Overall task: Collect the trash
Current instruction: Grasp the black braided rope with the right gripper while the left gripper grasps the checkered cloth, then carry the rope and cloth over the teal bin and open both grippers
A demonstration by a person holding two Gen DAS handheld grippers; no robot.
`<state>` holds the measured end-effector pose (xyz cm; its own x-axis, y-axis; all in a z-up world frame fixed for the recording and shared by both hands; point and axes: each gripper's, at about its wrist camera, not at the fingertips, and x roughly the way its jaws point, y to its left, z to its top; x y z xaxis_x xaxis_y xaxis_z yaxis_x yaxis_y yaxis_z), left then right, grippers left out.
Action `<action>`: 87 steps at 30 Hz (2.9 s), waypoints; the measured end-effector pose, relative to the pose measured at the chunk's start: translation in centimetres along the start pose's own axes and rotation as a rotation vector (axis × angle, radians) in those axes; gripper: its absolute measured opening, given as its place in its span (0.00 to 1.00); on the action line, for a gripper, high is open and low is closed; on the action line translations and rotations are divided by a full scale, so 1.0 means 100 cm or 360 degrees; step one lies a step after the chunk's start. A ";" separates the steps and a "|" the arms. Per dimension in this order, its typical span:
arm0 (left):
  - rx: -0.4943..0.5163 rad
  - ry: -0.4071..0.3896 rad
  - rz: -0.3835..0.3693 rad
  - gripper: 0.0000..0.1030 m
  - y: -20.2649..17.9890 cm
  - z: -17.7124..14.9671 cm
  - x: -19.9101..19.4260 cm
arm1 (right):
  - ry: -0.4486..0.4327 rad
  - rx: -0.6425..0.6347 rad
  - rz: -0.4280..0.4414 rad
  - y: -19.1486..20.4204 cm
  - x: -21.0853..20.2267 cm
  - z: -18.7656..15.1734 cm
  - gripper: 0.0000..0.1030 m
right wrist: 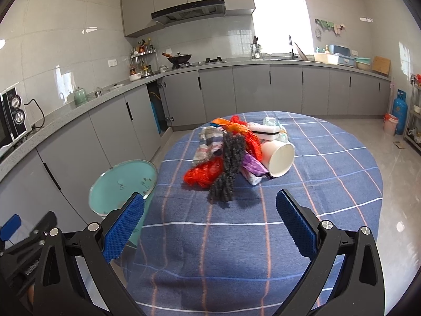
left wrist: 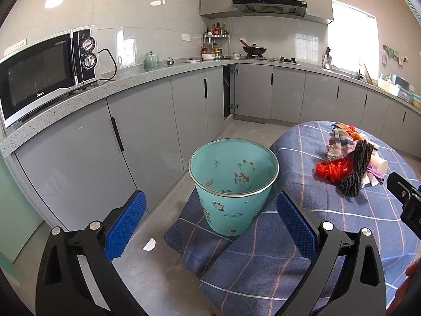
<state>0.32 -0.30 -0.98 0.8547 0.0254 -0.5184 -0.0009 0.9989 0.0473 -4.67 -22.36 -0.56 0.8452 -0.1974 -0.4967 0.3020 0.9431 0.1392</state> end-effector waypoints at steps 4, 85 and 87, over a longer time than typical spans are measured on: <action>-0.0013 0.0029 -0.0053 0.94 -0.004 -0.005 0.013 | 0.0023 0.0024 -0.0050 -0.024 0.011 -0.006 0.96; 0.0125 0.0091 -0.1016 0.14 -0.189 0.124 0.130 | 0.0051 0.0311 0.0220 -0.108 0.102 0.101 0.15; 0.0087 0.0040 -0.0972 0.14 -0.167 0.127 0.121 | 0.0046 0.0292 0.0252 -0.097 0.103 0.104 0.15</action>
<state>17.32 -17.19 2.79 0.6800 -0.5496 -0.4853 0.5124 0.8297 -0.2215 5.75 -36.33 1.89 0.8763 -0.0408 -0.4800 0.2441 0.8966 0.3695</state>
